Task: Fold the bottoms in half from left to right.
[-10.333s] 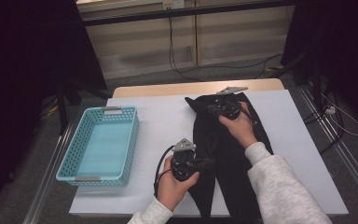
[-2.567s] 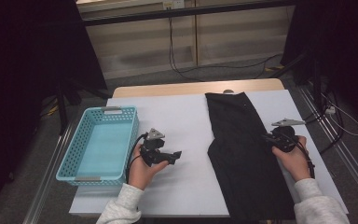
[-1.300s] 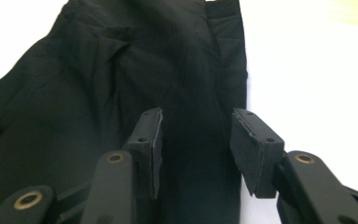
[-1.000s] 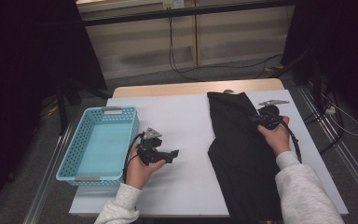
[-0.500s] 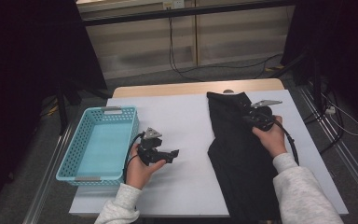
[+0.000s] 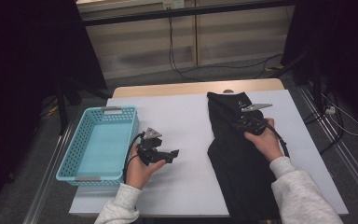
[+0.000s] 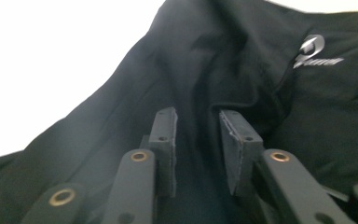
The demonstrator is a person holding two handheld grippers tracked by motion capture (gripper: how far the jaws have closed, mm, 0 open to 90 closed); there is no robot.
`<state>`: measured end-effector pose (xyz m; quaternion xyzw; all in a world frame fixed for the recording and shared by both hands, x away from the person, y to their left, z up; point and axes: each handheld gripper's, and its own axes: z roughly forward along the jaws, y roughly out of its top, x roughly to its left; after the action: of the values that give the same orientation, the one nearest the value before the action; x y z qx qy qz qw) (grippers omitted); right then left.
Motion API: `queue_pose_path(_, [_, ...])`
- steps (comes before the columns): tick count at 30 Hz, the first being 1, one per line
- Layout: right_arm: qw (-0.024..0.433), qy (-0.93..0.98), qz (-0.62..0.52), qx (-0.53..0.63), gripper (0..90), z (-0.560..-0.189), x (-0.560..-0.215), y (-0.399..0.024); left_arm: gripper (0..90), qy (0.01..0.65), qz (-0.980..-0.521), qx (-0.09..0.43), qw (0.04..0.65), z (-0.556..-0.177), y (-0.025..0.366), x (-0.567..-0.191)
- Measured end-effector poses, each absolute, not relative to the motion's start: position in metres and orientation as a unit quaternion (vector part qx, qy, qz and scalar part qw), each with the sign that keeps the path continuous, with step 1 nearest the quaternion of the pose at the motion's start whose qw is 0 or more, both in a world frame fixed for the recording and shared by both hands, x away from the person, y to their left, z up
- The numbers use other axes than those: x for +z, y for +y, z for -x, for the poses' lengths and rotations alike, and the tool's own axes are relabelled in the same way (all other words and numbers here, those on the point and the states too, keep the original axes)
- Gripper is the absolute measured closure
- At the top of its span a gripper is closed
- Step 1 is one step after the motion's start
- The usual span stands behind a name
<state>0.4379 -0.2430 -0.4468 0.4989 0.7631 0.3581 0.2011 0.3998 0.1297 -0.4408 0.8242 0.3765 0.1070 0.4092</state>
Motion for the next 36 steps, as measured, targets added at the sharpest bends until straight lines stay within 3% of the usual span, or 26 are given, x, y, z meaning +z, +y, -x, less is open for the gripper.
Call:
queue_pose_path(6, [0.227, 0.736, -0.517, 0.374, 55.8, -0.442, -0.434, -0.257, 16.0, 0.376, -0.826, 0.107, 0.407, -0.400, 0.132, -0.440])
queue_pose_path(13, [0.245, 0.690, -0.562, 0.384, 52.7, -0.451, -0.430, -0.278, 15.9, 0.375, -0.827, 0.106, 0.406, -0.400, 0.131, -0.441])
queue_pose_path(19, [0.228, 0.694, -0.578, 0.364, 56.3, -0.467, -0.448, -0.274, 16.0, 0.377, -0.825, 0.109, 0.407, -0.401, 0.132, -0.441])
queue_pose_path(25, [0.231, 0.713, -0.565, 0.345, 87.3, -0.472, -0.458, -0.266, 16.0, 0.380, -0.823, 0.108, 0.409, -0.401, 0.134, -0.440])
queue_pose_path(33, [0.315, 0.694, -0.565, 0.317, 86.5, -0.473, -0.439, -0.290, 16.0, 0.381, -0.822, 0.107, 0.410, -0.401, 0.134, -0.440])
queue_pose_path(35, [0.305, 0.686, -0.578, 0.319, 71.1, -0.472, -0.445, -0.293, 15.9, 0.378, -0.825, 0.105, 0.406, -0.401, 0.134, -0.441])
queue_pose_path(36, [0.299, 0.690, -0.581, 0.313, 73.3, -0.471, -0.446, -0.293, 15.9, 0.379, -0.824, 0.106, 0.407, -0.401, 0.134, -0.441])
